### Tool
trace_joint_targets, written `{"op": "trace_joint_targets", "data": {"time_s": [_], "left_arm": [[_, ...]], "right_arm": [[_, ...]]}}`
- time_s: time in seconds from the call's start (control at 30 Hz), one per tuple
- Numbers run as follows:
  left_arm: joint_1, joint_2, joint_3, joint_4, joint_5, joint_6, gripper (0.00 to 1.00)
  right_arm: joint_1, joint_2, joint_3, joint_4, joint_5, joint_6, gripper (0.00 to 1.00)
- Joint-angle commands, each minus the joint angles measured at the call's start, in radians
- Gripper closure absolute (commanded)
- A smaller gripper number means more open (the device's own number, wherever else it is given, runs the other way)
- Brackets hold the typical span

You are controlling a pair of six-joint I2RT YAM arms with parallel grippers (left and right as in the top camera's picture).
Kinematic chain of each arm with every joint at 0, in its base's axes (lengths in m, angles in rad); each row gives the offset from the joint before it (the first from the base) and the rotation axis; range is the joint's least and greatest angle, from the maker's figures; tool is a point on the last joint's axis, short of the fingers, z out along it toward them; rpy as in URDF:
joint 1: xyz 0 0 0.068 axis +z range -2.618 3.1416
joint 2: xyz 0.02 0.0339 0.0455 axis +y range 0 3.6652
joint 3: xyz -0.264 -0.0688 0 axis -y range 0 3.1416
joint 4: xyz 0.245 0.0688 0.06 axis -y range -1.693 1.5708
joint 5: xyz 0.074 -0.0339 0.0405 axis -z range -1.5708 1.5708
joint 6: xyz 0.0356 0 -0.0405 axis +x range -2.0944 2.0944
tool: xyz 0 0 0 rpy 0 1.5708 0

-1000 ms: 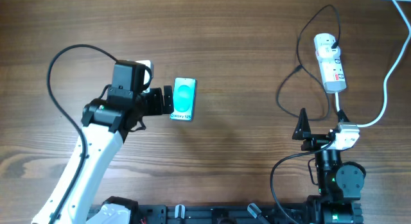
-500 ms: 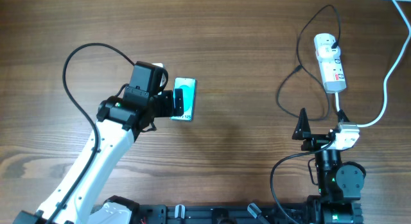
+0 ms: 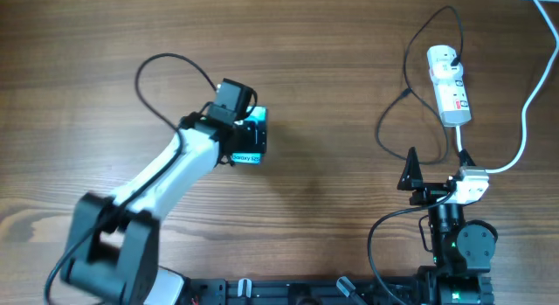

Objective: Plug charger to phone and switch on socket
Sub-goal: 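Close the left gripper on the phone's lower edge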

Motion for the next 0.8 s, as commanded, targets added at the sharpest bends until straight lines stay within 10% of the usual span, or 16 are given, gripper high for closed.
{"op": "trace_joint_targets", "data": {"time_s": [0.0, 0.77], "left_arm": [[-0.028, 0.072, 0.015, 0.036, -0.017, 0.120, 0.00], [-0.028, 0.245, 0.015, 0.171, 0.085, 0.174, 0.00]], "right_arm": [[0.000, -0.012, -0.001, 0.003, -0.015, -0.009, 0.00], [0.000, -0.012, -0.001, 0.003, -0.015, -0.009, 0.00]]}}
